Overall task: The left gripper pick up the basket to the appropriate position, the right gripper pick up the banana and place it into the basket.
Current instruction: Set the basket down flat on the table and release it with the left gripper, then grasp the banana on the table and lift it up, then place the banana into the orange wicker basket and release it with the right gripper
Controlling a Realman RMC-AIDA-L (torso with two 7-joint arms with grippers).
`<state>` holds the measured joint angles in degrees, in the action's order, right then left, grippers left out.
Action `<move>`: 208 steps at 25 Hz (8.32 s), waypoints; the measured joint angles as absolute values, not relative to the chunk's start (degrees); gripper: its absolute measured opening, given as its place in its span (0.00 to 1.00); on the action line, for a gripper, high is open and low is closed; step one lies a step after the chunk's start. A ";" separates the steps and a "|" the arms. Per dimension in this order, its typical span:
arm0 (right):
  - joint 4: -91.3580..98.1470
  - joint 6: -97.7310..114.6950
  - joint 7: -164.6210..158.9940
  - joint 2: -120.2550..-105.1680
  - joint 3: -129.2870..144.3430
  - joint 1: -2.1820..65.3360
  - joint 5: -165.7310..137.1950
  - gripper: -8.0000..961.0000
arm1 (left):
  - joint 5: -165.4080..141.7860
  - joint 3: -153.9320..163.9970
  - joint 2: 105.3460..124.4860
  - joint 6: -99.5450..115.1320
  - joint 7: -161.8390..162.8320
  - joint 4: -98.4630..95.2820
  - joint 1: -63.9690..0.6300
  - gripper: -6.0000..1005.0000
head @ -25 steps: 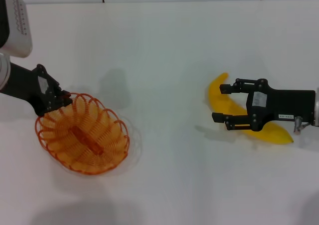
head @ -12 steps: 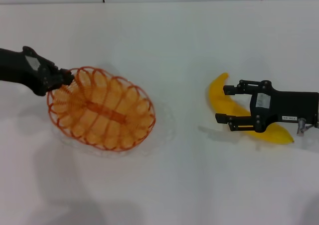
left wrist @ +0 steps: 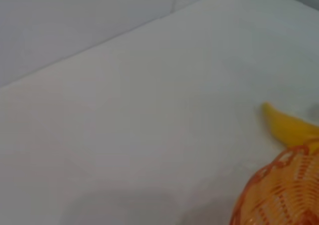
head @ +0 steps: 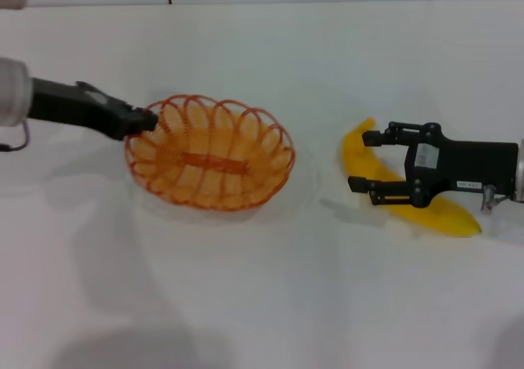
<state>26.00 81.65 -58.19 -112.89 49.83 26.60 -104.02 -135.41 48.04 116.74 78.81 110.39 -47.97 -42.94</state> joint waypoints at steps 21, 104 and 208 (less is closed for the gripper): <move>25.99 79.45 -58.18 -114.12 49.83 28.24 -102.56 0.83 | -138.35 48.56 116.60 63.12 116.07 -30.21 -52.09 0.07; 26.17 81.30 -57.59 -113.01 40.92 22.84 -103.76 0.83 | -82.82 59.10 116.45 80.95 44.77 -33.34 -10.77 0.87; 45.19 77.11 -66.80 -114.58 64.34 20.97 -90.63 0.93 | -87.27 52.38 115.57 84.07 48.06 -26.65 -15.77 0.87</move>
<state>45.19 77.11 -66.80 -114.58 64.34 20.97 -90.63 -87.27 52.38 115.57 84.07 48.06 -26.65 -15.77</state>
